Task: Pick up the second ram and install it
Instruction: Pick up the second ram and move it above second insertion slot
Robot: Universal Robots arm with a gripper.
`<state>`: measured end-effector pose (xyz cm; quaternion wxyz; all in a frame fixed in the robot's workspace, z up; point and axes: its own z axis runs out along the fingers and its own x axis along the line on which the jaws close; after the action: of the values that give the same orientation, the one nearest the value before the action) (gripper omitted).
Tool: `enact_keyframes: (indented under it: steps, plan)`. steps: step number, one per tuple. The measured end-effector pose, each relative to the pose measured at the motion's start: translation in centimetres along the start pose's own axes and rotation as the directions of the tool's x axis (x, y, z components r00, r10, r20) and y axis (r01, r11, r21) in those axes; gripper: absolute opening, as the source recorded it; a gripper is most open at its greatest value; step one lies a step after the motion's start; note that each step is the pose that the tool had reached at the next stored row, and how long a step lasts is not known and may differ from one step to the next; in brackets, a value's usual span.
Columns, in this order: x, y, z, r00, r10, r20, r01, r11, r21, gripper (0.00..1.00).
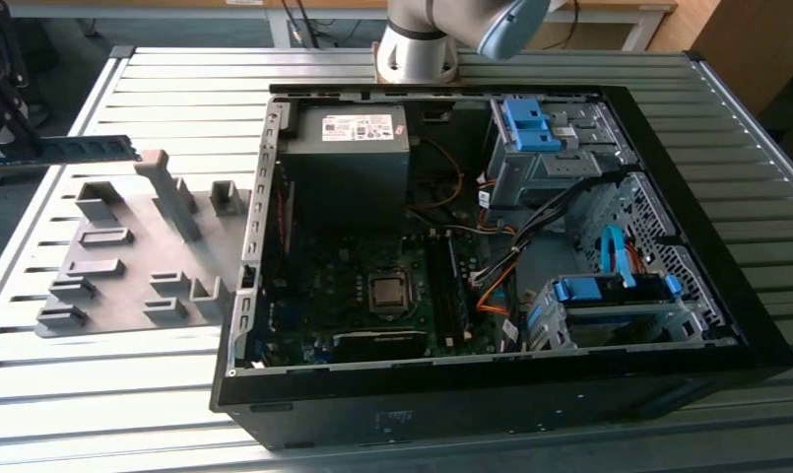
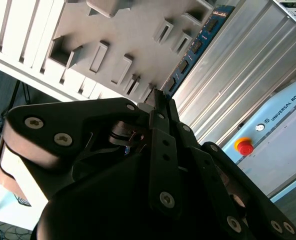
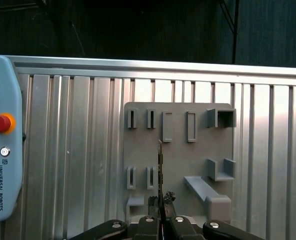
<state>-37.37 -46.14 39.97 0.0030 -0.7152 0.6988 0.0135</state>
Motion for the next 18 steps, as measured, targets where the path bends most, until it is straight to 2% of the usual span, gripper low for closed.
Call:
enact_keyframes:
  steps: [18]
  plan:
    - [0.02,-1.0,-0.02,1.0,0.0,0.0,0.0,1.0,-0.0002,0.14]
